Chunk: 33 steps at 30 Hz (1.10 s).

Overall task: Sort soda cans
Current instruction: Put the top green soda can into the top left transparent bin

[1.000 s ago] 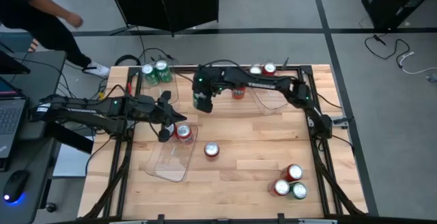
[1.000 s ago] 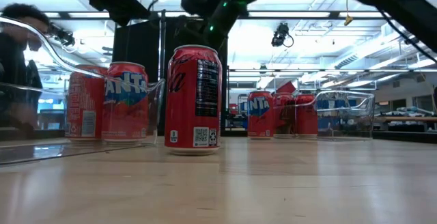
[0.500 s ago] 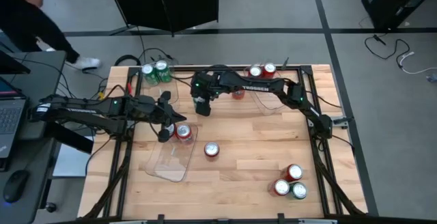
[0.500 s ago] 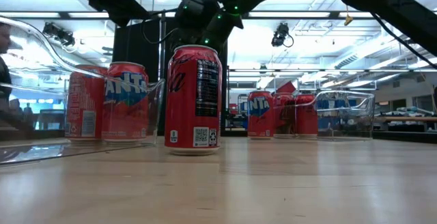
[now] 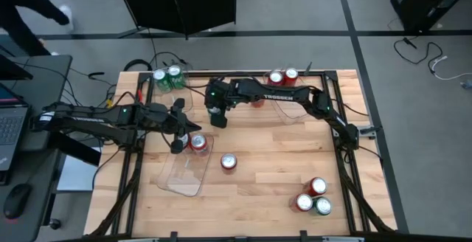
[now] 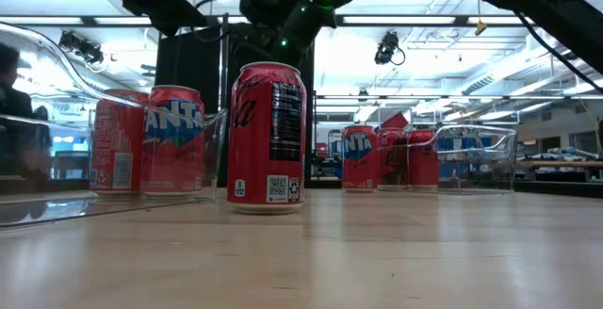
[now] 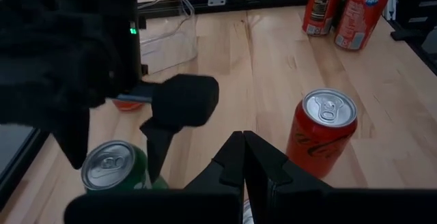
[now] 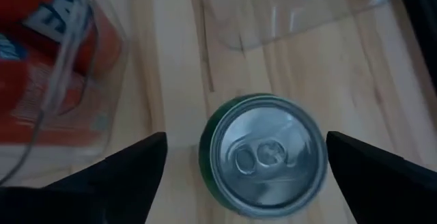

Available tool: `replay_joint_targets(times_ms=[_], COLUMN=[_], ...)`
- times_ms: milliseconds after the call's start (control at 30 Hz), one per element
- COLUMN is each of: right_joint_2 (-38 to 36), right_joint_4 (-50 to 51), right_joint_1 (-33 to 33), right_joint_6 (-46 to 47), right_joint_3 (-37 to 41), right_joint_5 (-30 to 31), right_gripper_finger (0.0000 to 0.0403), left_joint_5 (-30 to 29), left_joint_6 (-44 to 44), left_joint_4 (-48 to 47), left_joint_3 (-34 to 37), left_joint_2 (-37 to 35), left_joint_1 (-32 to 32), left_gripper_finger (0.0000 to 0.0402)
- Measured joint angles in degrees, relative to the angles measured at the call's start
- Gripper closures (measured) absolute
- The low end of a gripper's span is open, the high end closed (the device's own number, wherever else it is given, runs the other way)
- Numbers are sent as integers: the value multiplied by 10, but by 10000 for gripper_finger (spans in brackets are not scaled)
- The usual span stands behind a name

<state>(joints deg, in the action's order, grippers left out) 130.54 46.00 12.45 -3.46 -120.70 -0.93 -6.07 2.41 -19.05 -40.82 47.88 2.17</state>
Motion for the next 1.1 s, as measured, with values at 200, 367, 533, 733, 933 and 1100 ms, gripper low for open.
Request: replay_joint_targets(times_ms=[200, 367, 533, 733, 933, 1100], right_joint_2=[-32, -71, -103, -111, -147, -234], right_joint_4=[3, 13, 25, -4, -136, -268], right_joint_1=[0, 0, 2, 5, -5, -14], right_joint_6=[-11, -2, -7, -18, -12, 13], right_joint_3=[0, 0, 8, 70, 190, 338], right_joint_5=[2, 57, 122, 127, 133, 134], right_gripper_finger=[10, 39, 148, 353, 378, 399], left_joint_5=[1, 2, 33, 114, 135, 146], left_joint_6=[-50, -55, -39, -21, -10, 13], left_joint_4=[12, -8, -18, -26, -60, -118], left_joint_3=[0, -10, -12, -12, -28, -78], left_joint_2=[0, 0, 6, 26, 48, 94], left_joint_1=[0, -8, -56, -120, -158, -181], left_gripper_finger=[394, 394, 394, 394, 394, 394])
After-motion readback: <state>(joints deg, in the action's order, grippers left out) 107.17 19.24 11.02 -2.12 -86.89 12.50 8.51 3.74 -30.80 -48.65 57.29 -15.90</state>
